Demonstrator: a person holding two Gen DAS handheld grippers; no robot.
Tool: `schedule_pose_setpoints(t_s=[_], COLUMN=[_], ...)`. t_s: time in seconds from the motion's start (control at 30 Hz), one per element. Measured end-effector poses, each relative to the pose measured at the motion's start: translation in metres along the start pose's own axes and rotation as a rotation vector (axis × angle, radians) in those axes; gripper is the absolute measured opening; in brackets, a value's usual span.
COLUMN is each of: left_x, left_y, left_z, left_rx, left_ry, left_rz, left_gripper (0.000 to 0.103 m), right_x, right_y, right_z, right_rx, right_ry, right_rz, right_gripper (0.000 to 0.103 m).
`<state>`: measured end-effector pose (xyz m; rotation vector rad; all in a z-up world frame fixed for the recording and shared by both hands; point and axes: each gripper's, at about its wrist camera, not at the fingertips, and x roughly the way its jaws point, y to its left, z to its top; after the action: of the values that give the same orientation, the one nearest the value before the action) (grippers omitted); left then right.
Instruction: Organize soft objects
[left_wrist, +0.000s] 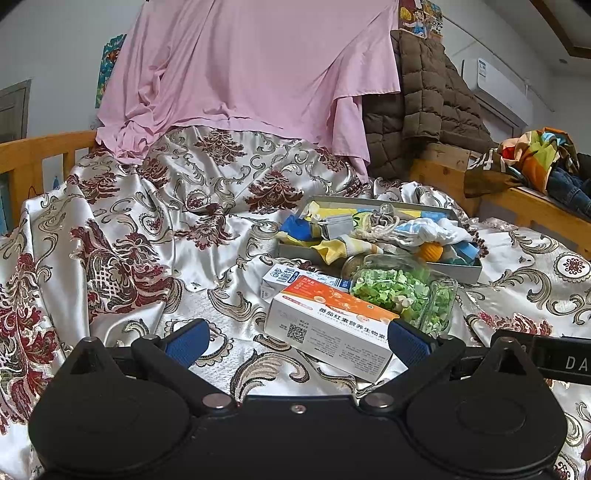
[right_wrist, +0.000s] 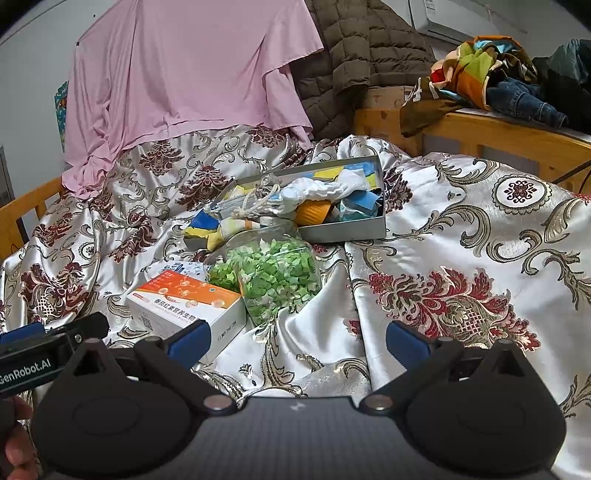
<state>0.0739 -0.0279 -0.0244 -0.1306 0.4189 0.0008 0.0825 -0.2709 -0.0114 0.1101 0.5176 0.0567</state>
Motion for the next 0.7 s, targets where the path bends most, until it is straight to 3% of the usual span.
schedule_pose_setpoints(t_s=[0.33, 0.7], left_x=[0.0016, -0.0002], left_y=[-0.0008, 0.0059], left_z=[-0.0023, -0.0012], left_rx=[0.042, 0.01], left_ry=[0.016, 0.024], left_rz=[-0.003, -0.025], left_gripper=[0.102, 0.102], right_x=[0.0, -0.0001], right_y=[0.0, 0.0002], right_z=[0.0004, 0.0005], right_rx=[0.0, 0.0], right_ry=[0.0, 0.001], right_rz=[0.0, 0.0], right_gripper=[0.103, 0.103])
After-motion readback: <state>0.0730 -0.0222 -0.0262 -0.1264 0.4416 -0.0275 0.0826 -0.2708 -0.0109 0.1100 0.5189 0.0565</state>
